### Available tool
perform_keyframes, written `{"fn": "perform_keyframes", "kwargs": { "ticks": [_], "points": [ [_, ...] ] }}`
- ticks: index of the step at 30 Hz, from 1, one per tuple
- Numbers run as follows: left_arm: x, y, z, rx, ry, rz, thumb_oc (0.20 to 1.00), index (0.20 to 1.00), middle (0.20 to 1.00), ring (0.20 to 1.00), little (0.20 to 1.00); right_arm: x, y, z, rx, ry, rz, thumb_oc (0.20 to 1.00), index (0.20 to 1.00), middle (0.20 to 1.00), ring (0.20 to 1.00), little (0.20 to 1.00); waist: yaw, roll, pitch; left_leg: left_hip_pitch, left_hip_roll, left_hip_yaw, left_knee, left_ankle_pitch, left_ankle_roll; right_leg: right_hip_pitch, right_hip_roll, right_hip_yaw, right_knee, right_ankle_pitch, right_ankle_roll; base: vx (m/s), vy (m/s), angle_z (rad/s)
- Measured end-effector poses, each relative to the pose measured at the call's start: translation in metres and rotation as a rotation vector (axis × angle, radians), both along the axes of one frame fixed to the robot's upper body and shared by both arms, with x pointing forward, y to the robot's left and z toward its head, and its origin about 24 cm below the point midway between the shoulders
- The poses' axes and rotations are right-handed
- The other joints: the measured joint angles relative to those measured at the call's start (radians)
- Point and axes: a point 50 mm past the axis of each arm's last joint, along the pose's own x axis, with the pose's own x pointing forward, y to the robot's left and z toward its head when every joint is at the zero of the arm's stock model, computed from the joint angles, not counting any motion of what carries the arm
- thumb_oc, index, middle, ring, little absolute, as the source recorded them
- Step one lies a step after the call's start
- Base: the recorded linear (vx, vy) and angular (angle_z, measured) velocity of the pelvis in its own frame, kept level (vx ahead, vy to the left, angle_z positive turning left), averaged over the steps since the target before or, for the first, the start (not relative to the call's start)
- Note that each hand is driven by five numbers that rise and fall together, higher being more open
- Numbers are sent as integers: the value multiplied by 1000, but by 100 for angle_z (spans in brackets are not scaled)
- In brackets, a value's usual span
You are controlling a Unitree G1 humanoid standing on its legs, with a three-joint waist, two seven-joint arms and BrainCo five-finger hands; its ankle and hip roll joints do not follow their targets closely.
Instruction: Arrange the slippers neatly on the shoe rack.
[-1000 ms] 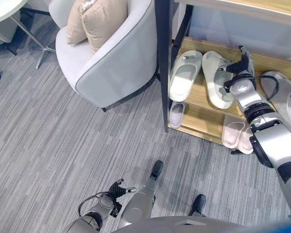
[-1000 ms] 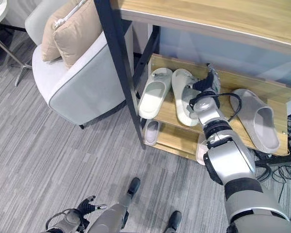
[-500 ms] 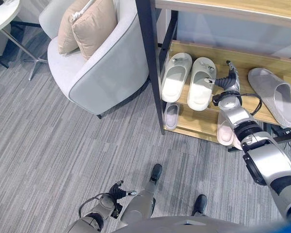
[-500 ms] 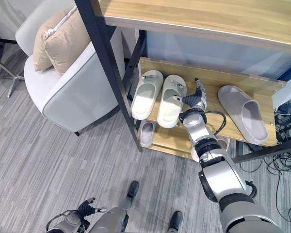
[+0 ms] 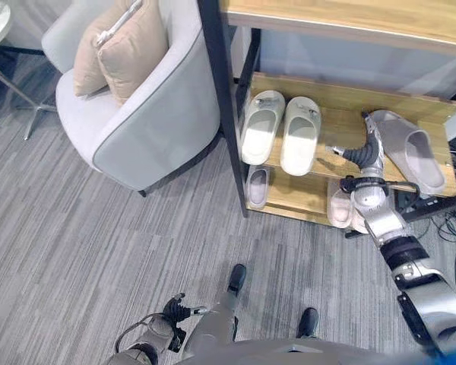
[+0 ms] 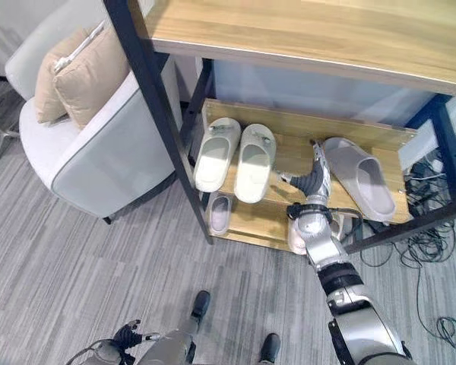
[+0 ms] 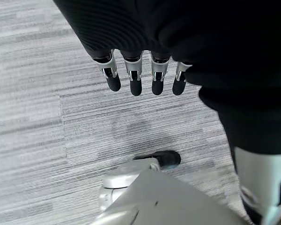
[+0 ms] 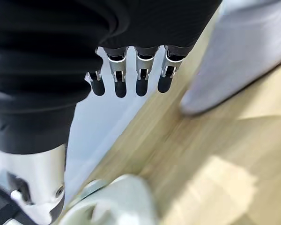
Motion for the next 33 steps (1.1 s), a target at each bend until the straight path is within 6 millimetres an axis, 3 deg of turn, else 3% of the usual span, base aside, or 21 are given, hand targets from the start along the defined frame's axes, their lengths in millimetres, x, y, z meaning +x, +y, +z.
{"fn": "perform_keyframes", "kwargs": {
  "ticks": [4,6,10,14,15,21,24,27,30,33],
  "points": [
    [-15,6,-3,8,29,45,1000,1000,1000,1000,1000,-34,-3,-21,-75,46,65,1000,1000,1000,1000,1000,-30,-31,-9,65,13,32,-5,-22,0,45,4,21,0,-7,-3,19,-75,-27],
    [-16,6,-3,8,34,42,1000,1000,1000,1000,1000,-56,-9,-43,-64,133,86,1000,1000,1000,1000,1000,-61,-41,-28,105,32,55,-5,-34,0,69,14,47,0,-12,-8,-6,-82,-35],
    [-31,8,-6,4,65,77,1000,1000,1000,1000,1000,-84,-11,-56,-39,196,132,1000,1000,1000,1000,1000,-81,-37,-56,158,45,82,-5,-48,-4,105,20,71,0,-19,-15,-34,-41,-20],
    [-50,9,-9,12,129,66,1000,1000,1000,1000,1000,-123,-14,-98,131,406,173,1000,1000,1000,1000,1000,-104,-28,-100,190,54,113,-6,-62,1,123,24,103,0,-22,-19,-35,-19,-23],
    [-50,9,-10,11,137,63,1000,1000,1000,1000,1000,-128,-17,-103,159,425,161,1000,1000,1000,1000,1000,-122,-27,-102,197,54,118,-5,-64,5,121,22,109,0,-21,-18,-33,-21,-26],
    [-60,9,-11,10,175,63,1000,1000,1000,1000,1000,-167,-25,-144,224,633,122,1000,1000,1000,1000,1000,-134,-15,-117,242,61,159,-6,-80,14,141,23,152,-1,-21,-17,-24,-30,-19],
    [-59,5,-12,-7,177,51,1000,1000,1000,1000,1000,-165,-28,-142,220,626,117,1000,1000,1000,1000,1000,-140,2,-117,247,64,164,-6,-81,13,142,26,160,-3,-21,-17,-10,-20,-12],
    [-58,3,-12,-19,178,44,1000,1000,1000,1000,1000,-148,-27,-132,206,574,136,1000,1000,1000,1000,1000,-135,6,-114,246,66,163,-6,-81,13,142,29,158,-4,-21,-18,13,-16,2],
    [-53,2,-12,-14,173,6,1000,1000,1000,1000,1000,-111,-19,-108,168,466,186,1000,1000,1000,1000,1000,-126,3,-98,238,66,160,-6,-82,13,142,33,154,-4,-22,-18,47,-44,4],
    [-53,4,-11,-9,172,8,1000,1000,1000,1000,1000,-87,-18,-88,100,384,198,1000,1000,1000,1000,1000,-116,-2,-83,239,66,156,-6,-78,8,141,35,153,-1,-23,-18,52,-50,4]
  ]
}}
